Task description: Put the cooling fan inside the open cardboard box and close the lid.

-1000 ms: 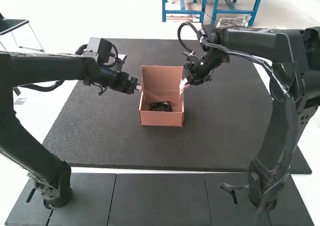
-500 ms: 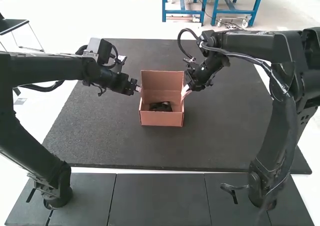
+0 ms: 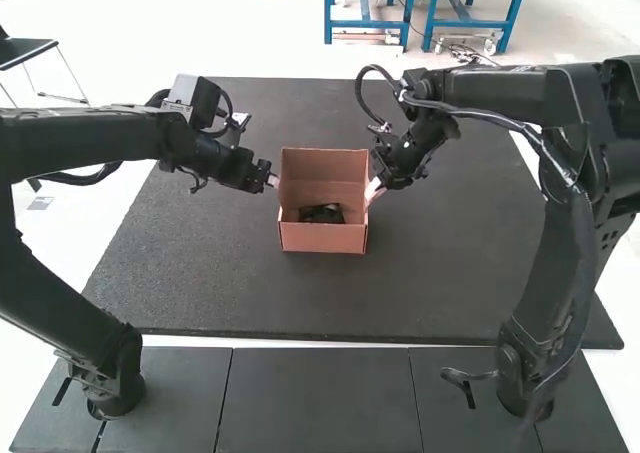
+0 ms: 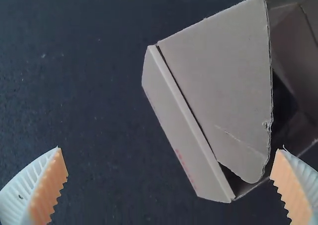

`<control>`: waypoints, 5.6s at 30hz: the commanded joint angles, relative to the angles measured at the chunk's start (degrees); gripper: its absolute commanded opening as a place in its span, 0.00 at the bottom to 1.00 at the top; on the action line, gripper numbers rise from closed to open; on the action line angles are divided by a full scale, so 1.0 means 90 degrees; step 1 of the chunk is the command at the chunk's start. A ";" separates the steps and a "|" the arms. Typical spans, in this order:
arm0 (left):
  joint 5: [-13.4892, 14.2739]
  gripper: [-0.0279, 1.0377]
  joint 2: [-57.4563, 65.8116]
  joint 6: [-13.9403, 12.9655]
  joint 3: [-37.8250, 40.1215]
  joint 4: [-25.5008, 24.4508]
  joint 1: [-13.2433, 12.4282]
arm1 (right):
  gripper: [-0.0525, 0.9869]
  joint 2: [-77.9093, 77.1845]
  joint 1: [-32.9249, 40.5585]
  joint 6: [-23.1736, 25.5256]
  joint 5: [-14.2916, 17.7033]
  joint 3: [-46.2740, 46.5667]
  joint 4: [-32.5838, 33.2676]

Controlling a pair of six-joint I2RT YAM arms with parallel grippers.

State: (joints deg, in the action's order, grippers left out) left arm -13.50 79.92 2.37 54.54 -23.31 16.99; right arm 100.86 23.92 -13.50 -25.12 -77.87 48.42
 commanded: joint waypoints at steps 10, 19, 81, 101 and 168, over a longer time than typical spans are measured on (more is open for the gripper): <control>0.0005 0.93 -0.0345 -0.0078 0.0287 -0.0164 -0.0287 | 0.59 0.0083 0.0106 -0.0092 0.0243 -0.0079 0.0049; 0.0533 0.93 -0.0306 -0.0049 0.0356 0.0305 -0.0716 | 0.92 -0.0015 0.0037 -0.0239 0.0262 -0.0469 0.0577; 0.0103 0.93 0.1130 0.0137 0.1557 0.0315 0.0534 | 0.90 -0.3521 0.0008 0.0064 0.0741 0.0644 -0.0009; -0.0131 0.93 0.1218 0.0029 0.0834 0.0256 0.0534 | 0.90 -0.3414 -0.0002 0.0054 0.0741 0.0624 -0.0009; 0.0318 0.93 -0.1185 0.0391 -0.0777 0.2180 0.0426 | 0.92 -0.3785 -0.0344 0.1138 0.1922 0.1650 -0.2646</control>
State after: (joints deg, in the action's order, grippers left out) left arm -12.36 73.32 5.26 50.28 -4.32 20.99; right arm 69.93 21.74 -4.67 -13.67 -65.12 27.20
